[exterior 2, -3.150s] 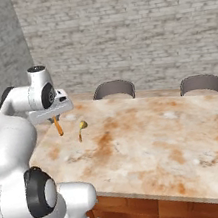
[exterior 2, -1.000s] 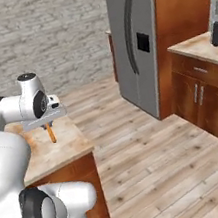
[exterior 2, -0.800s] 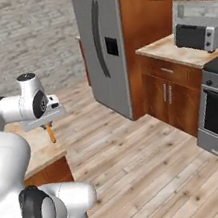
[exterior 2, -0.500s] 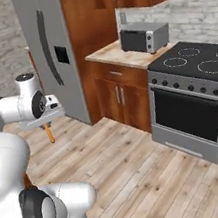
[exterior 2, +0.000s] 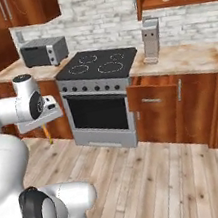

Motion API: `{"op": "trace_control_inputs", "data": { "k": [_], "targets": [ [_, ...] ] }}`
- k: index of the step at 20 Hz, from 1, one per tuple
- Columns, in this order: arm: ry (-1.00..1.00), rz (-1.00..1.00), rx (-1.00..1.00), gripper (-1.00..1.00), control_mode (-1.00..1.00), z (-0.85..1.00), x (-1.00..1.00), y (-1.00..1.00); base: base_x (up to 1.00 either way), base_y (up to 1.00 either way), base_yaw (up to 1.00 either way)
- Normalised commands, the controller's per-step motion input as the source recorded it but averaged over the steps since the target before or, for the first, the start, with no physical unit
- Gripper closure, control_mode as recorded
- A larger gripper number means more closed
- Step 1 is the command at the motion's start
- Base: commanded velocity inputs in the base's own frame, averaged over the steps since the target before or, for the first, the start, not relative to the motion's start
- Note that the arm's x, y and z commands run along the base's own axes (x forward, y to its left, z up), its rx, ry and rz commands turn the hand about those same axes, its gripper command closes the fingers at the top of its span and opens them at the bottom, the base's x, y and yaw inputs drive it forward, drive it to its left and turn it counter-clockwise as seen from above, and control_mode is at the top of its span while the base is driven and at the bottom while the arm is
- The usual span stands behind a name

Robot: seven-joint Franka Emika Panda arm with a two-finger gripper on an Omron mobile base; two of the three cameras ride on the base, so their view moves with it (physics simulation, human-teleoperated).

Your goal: Organize the utensils by type. Pick up the wooden spoons from the counter and place them in the open cabinet. Then pick up the metallic utensils from the counter and place them in the open drawer.

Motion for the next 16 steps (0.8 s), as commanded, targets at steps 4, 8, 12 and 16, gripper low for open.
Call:
{"op": "trace_control_inputs", "data": {
  "k": [4, 8, 12, 16],
  "targets": [
    [0.0, 0.0, 0.0, 1.0, 1.0, 0.0, 0.0, 0.0, 0.55, -0.12, -0.56],
    [0.0, 0.0, 0.0, 1.0, 1.0, 0.0, 0.0, 0.0, 0.78, 0.11, -0.33],
    [0.0, 0.0, 0.0, 1.0, 1.0, 0.0, 0.0, 0.0, 0.8, 0.23, -0.2],
    [0.0, 0.0, 0.0, 1.0, 1.0, 0.0, 0.0, 0.0, 0.73, 0.21, -0.18]
  ]
}}
